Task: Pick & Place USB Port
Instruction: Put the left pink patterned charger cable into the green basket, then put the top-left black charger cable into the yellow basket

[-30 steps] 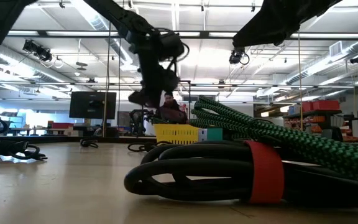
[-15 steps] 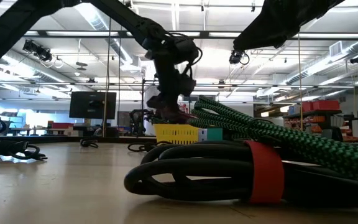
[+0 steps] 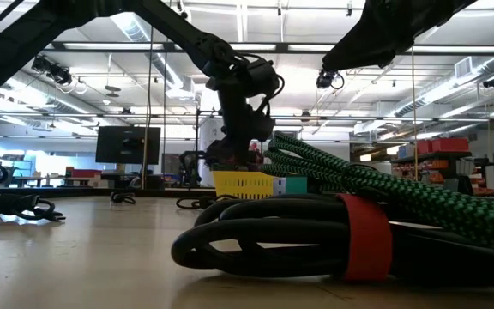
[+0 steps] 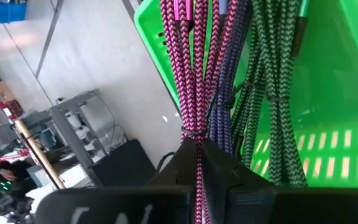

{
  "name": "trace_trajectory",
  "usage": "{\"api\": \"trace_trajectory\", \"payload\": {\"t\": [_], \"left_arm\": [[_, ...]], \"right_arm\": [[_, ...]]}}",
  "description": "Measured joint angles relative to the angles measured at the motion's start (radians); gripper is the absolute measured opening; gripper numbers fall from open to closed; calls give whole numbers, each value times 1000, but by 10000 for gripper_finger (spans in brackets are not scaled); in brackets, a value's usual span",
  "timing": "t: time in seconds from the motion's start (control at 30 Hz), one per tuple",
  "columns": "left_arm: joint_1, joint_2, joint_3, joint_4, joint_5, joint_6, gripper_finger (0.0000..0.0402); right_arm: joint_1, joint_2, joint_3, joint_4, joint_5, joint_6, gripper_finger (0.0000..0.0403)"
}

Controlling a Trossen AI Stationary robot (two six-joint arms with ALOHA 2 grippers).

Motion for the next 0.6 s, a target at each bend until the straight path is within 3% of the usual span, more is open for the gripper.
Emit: {"api": "trace_trajectory", "payload": {"t": [0.33, 0.6], "left_arm": [[-5, 0, 0, 0, -10, -28, 70], [-2, -3, 0, -1, -172, -69, 76]], "right_arm": [[0, 0, 0, 0, 0, 0, 111], [0, 0, 0, -4, 0, 0, 111]]}}
